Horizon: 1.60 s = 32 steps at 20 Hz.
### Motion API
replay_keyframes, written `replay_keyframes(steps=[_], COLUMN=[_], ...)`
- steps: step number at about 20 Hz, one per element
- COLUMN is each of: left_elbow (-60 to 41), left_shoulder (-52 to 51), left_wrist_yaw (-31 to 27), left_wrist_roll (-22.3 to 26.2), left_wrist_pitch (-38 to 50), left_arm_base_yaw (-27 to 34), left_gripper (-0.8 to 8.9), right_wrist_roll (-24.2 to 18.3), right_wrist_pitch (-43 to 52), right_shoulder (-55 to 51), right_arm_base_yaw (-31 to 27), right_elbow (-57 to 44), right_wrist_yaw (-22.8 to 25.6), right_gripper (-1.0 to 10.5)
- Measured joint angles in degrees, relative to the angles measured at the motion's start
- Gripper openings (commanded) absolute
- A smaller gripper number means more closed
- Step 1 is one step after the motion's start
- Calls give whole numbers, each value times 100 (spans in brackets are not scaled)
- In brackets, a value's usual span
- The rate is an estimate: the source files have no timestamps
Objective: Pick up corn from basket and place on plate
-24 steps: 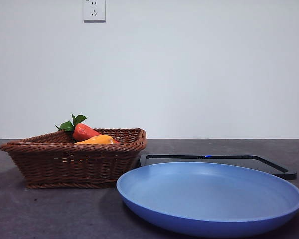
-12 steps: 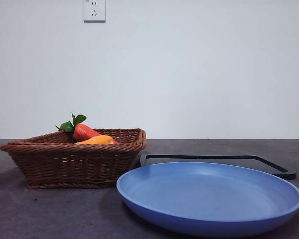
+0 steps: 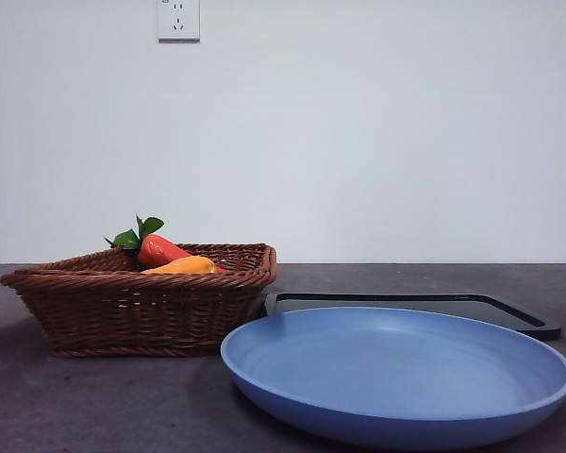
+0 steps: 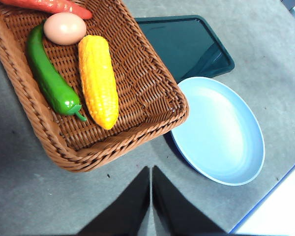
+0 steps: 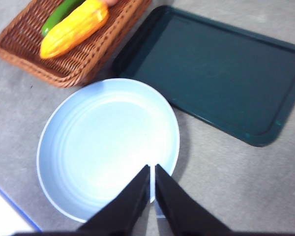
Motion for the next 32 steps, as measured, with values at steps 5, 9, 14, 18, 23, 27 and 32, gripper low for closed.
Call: replay_keyframes(steps=[5, 9, 14, 18, 23, 27, 32], left_elbow=[0, 0, 0, 0, 0, 0, 0], left_shoulder=[2, 2, 2, 2, 2, 2, 2], left_wrist_yaw=[-7, -7, -7, -7, -7, -9, -9], left_wrist_roll=[33, 31, -37, -59, -61, -79, -79], left_wrist_pitch=[133, 192, 271, 271, 271, 271, 271], left_arm_base_yaw=[0, 0, 0, 0, 0, 0, 0], left_gripper=[360, 417, 417, 417, 416, 416, 416], right_wrist_roll=[2, 175, 415, 474, 479, 479, 511], right_wrist_pitch=[9, 103, 142, 444, 911, 1182, 1316], right_shoulder=[13, 90, 852, 1880, 3158, 3799, 4190], right_arm_base_yaw=[7, 4, 48, 227, 367, 455, 549], right_elbow=[0, 0, 0, 0, 2, 2, 2], right_wrist_yaw=[24, 282, 278, 254, 229, 85, 83], right_gripper=[243, 320, 313, 313, 313, 269, 98])
